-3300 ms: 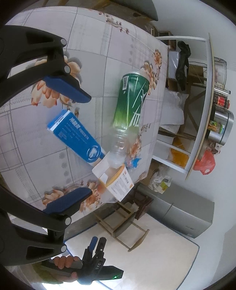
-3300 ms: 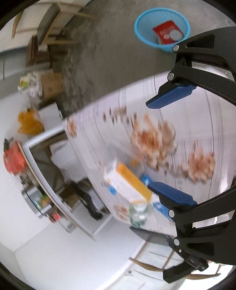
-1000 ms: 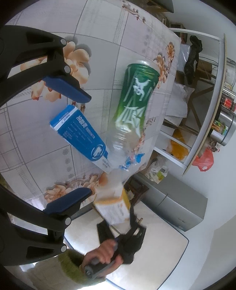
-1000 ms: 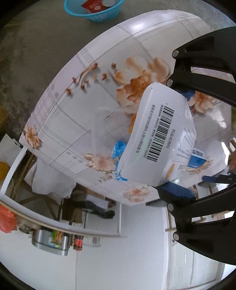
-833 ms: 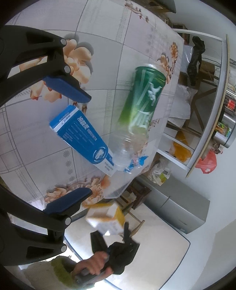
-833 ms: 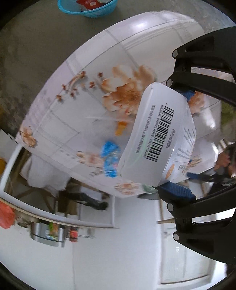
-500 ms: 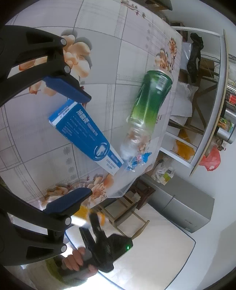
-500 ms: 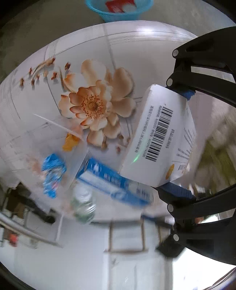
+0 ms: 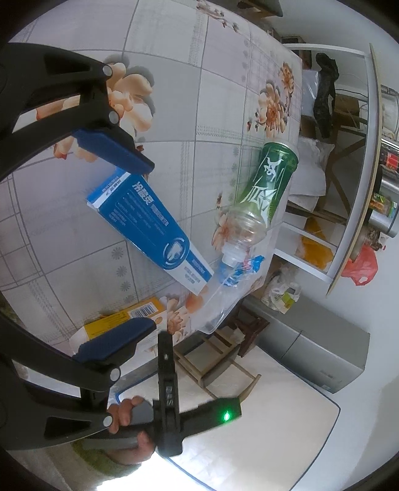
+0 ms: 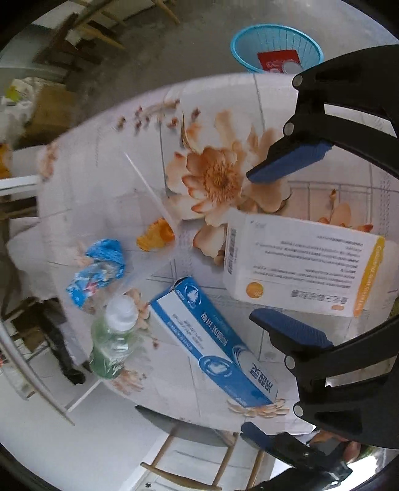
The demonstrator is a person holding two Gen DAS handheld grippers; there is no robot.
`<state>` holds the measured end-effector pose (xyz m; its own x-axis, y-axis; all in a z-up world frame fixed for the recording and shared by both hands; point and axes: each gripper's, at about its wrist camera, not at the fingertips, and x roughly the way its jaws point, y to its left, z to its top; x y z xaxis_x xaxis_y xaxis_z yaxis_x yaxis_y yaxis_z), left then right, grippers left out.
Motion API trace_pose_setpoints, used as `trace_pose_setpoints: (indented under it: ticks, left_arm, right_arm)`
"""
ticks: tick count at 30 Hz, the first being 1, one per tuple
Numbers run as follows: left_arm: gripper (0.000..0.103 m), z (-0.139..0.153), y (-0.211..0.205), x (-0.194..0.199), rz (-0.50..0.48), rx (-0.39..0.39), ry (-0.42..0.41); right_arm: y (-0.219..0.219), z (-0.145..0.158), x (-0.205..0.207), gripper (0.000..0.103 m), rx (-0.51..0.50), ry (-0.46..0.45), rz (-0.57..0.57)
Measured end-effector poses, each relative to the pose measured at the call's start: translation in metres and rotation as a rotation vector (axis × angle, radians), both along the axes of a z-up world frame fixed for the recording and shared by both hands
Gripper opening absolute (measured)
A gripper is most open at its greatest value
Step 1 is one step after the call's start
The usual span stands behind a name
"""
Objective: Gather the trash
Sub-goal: 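Move left tool to blue wrapper while right tool holds medicine box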
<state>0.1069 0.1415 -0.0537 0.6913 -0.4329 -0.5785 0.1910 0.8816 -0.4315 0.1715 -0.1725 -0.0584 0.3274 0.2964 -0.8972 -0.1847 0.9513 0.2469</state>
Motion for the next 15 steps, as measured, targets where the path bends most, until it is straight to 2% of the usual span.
trace_pose_setpoints:
  ticks: [2,9,15]
  left_arm:
    - [0.09,-0.001,-0.002,0.003,-0.01,-0.003,0.005]
    - [0.09,0.003,-0.014,0.01,-0.045,0.012,0.011]
    - [0.09,0.028,-0.024,0.04,-0.088,-0.002,0.004]
  right_arm:
    - [0.0,0.003,-0.007,0.084,-0.012,-0.02,0.008]
    - [0.009,-0.006,-0.036,0.084,-0.051,-0.003,0.059]
    - [0.023,-0.018,-0.042,0.084,-0.064,-0.003,0.066]
